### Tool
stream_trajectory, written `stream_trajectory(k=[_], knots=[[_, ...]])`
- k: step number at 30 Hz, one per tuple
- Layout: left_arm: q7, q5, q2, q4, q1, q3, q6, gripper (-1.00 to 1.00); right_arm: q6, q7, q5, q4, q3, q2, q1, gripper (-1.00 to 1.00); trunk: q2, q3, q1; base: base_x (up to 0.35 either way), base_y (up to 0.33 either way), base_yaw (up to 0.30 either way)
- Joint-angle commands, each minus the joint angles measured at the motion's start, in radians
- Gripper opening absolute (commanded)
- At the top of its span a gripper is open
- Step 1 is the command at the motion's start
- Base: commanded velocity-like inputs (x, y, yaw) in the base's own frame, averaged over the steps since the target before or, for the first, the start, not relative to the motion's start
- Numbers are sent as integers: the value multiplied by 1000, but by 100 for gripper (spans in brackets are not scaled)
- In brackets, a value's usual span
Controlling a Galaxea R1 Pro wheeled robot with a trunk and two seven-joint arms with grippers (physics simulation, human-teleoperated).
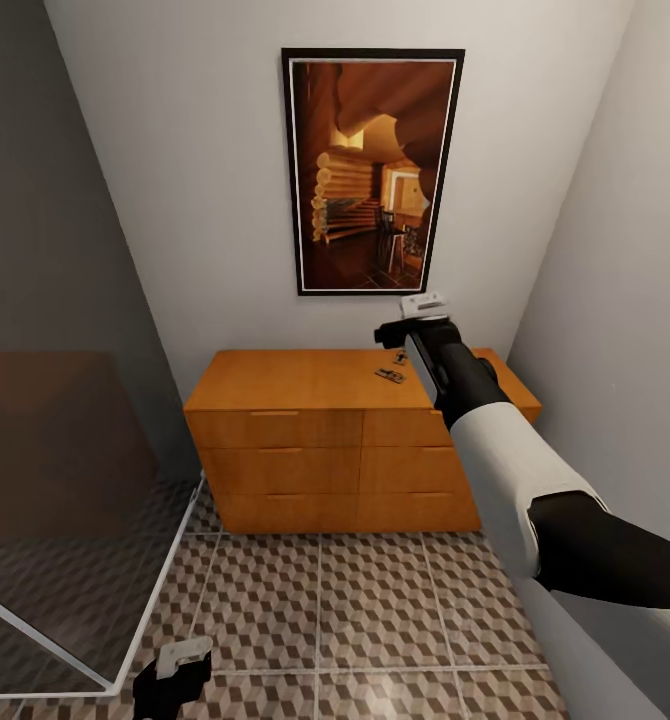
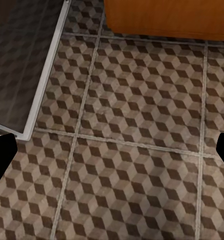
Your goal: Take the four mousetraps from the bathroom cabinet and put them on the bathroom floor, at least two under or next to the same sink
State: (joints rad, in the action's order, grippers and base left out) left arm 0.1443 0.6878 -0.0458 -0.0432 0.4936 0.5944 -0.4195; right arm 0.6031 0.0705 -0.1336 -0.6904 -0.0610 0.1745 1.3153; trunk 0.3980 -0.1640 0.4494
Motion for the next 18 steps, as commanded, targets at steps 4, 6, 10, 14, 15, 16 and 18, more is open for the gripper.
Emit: stream_trajectory(k=[4, 6, 10, 14, 15, 16, 18], knots=[[6, 1, 0, -1, 0, 8, -1, 100, 6, -85, -9, -2, -3, 0, 1, 100, 2, -2, 1, 0, 0, 0], [-2, 1, 0, -1, 0, 8, -1, 100, 5, -131, -10, -3, -3, 0, 1, 100, 2, -2, 1, 0, 0, 0], [-77, 0, -1, 5, 0, 18, -1, 100, -38, -221, -10, -3, -4, 0, 1, 100, 2, -2, 1, 0, 0, 0], [-142, -13, -1, 11, -1, 50, -1, 100, -57, -314, -14, -4, -6, 0, 1, 100, 2, -2, 1, 0, 0, 0], [-156, -21, -2, 13, -1, 71, -1, 100, -60, -360, -24, -5, -16, 0, 1, 100, 2, -2, 1, 0, 0, 0], [-177, -34, -2, 16, -1, 104, -1, 100, -64, -436, -45, -5, -36, 0, 1, 100, 2, -2, 1, 0, 0, 0], [-191, -43, -1, 18, -1, 128, -1, 100, -67, -498, -69, -6, -55, 0, 1, 100, 2, -2, 1, 0, 0, 0]])
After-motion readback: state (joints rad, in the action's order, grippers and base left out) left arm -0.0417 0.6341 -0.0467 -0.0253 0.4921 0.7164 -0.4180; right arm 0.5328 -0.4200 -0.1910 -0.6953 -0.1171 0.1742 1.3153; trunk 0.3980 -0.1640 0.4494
